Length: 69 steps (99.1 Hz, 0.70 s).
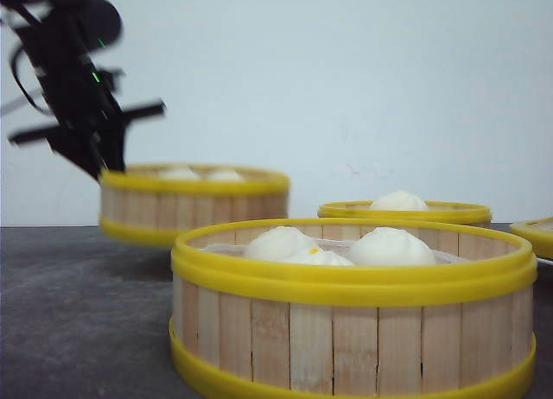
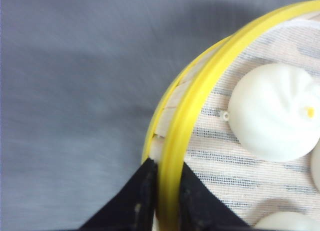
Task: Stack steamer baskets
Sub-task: 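Lift the basket with the left gripper and carry it over the nearest basket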
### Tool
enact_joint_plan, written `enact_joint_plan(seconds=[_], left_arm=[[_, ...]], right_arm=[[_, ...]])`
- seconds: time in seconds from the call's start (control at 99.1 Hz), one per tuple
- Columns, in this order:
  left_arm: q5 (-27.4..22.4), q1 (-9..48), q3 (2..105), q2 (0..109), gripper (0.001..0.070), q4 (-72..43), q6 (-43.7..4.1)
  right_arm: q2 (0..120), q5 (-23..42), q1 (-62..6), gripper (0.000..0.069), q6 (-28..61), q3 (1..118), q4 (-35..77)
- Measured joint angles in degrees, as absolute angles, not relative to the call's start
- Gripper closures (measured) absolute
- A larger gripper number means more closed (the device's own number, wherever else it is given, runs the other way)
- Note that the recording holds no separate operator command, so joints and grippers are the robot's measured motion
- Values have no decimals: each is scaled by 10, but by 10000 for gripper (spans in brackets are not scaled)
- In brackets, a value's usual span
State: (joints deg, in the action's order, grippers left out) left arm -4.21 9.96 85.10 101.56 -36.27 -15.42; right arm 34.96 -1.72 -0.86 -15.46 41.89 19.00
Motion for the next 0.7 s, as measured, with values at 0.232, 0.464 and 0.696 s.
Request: enact_joint_plan(seconds=[0.232, 0.464, 0.696], left_arm=[[-152, 80, 853, 902, 680, -382, -139], [-244, 122, 853, 806, 680, -419, -108], [-224, 222, 858, 773, 680, -492, -63]], right_arm=[[350, -17, -10, 279, -155, 419, 190], [349, -37, -10, 279, -155, 419, 190], [349, -46, -13, 279, -155, 424, 187]])
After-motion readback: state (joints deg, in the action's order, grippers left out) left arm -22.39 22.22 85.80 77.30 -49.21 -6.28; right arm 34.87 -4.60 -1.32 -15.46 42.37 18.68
